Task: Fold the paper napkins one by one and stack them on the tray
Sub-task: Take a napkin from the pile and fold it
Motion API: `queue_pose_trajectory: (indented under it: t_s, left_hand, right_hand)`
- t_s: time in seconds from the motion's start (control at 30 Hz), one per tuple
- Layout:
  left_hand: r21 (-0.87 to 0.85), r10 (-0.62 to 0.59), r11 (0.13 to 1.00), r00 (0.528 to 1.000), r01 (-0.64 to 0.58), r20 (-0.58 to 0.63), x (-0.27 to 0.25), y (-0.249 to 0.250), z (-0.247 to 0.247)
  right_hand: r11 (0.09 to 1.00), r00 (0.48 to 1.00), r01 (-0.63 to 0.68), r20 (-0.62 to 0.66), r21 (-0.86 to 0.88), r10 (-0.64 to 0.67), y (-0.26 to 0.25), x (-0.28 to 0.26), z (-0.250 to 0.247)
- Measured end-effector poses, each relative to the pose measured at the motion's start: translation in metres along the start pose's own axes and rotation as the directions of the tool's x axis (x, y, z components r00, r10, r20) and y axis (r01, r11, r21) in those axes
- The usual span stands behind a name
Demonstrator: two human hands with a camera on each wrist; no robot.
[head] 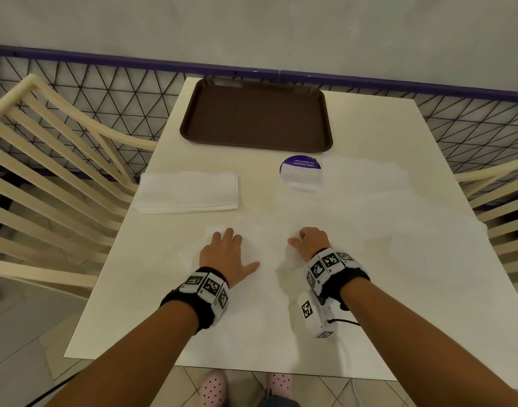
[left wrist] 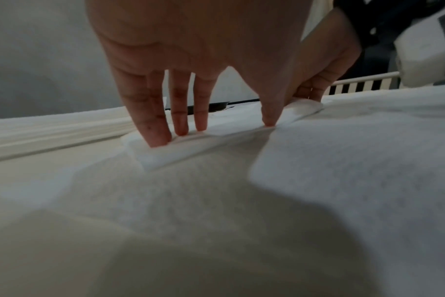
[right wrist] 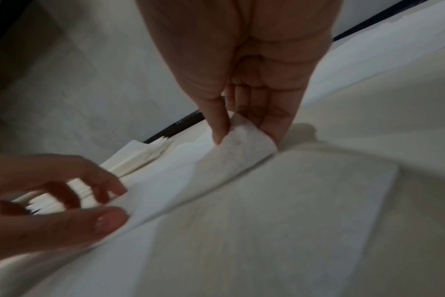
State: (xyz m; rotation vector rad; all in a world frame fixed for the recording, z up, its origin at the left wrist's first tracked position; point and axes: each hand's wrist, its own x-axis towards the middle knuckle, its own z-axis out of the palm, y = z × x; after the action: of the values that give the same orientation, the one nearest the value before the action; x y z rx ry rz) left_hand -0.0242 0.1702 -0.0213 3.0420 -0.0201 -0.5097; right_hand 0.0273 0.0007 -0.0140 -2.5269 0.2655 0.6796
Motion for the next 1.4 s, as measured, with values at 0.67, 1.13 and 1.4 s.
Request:
queue_pose_trajectory:
  t_s: [0.67, 1.13, 1.4]
  left_hand:
    - [0.051, 0.058, 0.997, 0.998, -0.056, -0.038, -0.002, -0.003, 0.006]
    - [0.155, 0.4, 0.909, 0.914, -0.387, -0.065, -0.038, 0.024, 0.032]
    - [0.217, 0.309, 0.931, 0.95, -0.293, -0.04, -0.04, -0.025, 0.038]
  right_hand:
    - [0.841, 0.965, 0.247, 0.197, -0.481, -0.171, 0.023, -0.074, 0.046]
    - [0.787, 0.965, 0.259, 0.193, -0.561, -0.18, 0.012, -0.064, 0.031]
    - [0.739, 0.963, 0.269, 0.181, -0.618, -0.199, -0.007, -0.061, 0.012]
